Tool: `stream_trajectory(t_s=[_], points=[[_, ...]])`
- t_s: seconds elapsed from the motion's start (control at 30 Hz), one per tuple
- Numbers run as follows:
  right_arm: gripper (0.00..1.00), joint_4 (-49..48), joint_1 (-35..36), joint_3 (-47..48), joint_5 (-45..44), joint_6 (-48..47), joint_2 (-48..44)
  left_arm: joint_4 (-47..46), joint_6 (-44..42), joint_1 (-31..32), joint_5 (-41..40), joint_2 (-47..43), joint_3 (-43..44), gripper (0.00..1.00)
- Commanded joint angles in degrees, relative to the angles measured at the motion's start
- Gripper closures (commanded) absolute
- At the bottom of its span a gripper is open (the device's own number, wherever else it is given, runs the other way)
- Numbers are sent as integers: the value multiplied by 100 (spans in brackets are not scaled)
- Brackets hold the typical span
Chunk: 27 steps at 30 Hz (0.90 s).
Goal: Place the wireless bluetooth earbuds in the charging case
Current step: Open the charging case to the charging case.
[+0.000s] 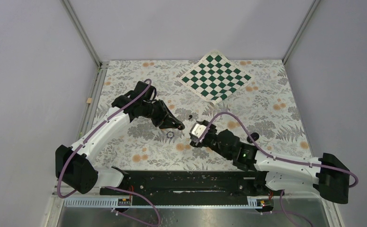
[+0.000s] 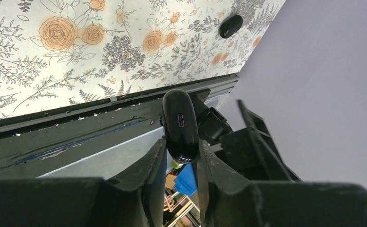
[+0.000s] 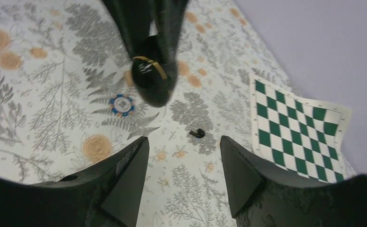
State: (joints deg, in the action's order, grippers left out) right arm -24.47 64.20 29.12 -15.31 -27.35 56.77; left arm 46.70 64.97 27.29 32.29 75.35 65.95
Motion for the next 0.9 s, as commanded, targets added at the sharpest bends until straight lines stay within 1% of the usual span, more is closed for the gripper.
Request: stream_trajectory(t_s=[0.0,0.2,0.47,0.6,0.87], points=[[35,-357,239,344,192,-82,496,-36,68,13,90,-122,16,100],[35,-661,277,773,211,-371,1116,-32,77,9,101,-115,42,100],[35,-1024,269,1121,-119,-587,1744,-30,71,13,116,-129,50,100],[36,-1151,261,1067,-362,-677,1756,-35,62,13,120,-152,41,100],[37,-1136,8,862,-598,-702,1352,-35,43,13,112,-165,1,100]])
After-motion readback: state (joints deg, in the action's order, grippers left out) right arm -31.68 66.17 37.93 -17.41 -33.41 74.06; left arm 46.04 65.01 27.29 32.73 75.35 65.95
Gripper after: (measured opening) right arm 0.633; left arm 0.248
